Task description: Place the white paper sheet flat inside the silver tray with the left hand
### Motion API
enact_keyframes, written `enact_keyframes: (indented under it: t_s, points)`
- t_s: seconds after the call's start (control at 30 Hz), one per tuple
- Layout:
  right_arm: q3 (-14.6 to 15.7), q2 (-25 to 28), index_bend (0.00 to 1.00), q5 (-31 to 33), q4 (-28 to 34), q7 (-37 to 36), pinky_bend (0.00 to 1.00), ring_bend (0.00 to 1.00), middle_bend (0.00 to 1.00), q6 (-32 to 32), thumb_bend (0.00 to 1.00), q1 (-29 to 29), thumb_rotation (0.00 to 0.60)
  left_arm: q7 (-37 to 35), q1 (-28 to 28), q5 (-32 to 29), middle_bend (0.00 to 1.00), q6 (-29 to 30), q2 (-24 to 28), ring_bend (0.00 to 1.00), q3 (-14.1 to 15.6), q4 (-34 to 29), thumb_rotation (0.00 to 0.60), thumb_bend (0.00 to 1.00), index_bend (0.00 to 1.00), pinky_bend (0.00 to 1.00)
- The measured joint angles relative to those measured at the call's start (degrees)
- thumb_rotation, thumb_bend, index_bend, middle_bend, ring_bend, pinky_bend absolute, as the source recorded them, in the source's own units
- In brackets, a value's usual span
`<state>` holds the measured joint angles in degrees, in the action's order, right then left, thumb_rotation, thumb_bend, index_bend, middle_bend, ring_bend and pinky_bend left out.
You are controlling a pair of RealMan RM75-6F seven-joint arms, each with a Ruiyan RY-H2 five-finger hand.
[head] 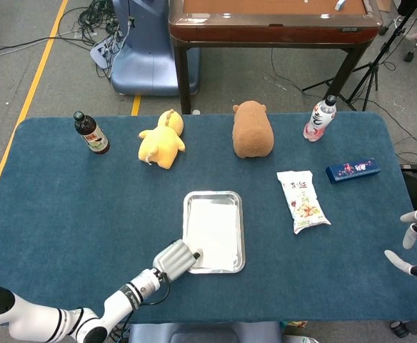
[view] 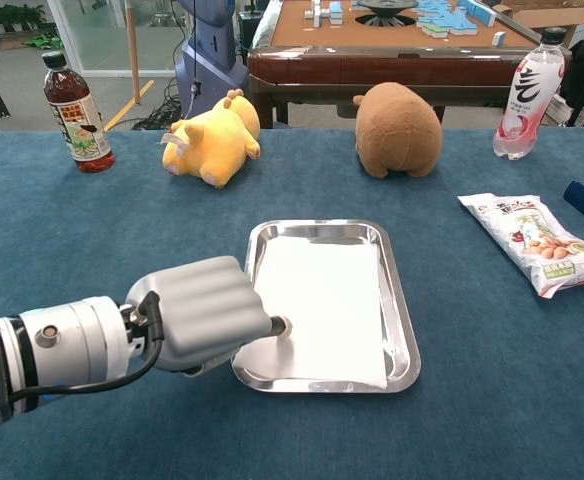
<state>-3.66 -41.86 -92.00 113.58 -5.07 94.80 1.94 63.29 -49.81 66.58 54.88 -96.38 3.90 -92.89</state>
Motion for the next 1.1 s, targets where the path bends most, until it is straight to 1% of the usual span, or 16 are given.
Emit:
enact_keyframes:
  t_s: [0.47, 0.77, 0.9, 1.1]
  points:
    - [-0.07, 0.28, 0.68, 0.17, 0.04, -0.33, 0.36, 0.26, 0.41, 0.20, 0.11, 0.15, 0.600, 2.93, -0.83, -3.58, 1.00, 0.48, -1.83, 0.92, -0.98, 0.79, 0.600, 0.65, 0.19, 0.94]
    - [-0.03, 0.26, 0.68, 0.17, 0.07, -0.33, 0.36, 0.26, 0.41, 0.01, 0.10, 0.11, 0.600, 3.69, -1.14, -4.98, 1.00, 1.45, -2.04, 0.92, -1.27, 0.77, 0.600, 0.66, 0.18, 0.94]
    - [-0.04, 0.26, 0.68, 0.12, 0.11, -0.35, 0.36, 0.26, 0.41, 0.05, 0.11, 0.10, 0.600, 3.48, -1.14, -4.47, 1.00, 1.87, -1.54, 0.92, -0.98, -0.15, 0.600, 0.66, 0.18, 0.94]
    - [0.00, 0.31, 0.68, -0.07, 0.14, -0.43, 0.36, 0.26, 0.41, 0.22, 0.10, 0.21, 0.600, 4.20, -0.94, -3.16, 1.00, 2.96, -0.10, 0.92, 0.23, -2.51, 0.600, 0.66, 0.18, 0.94]
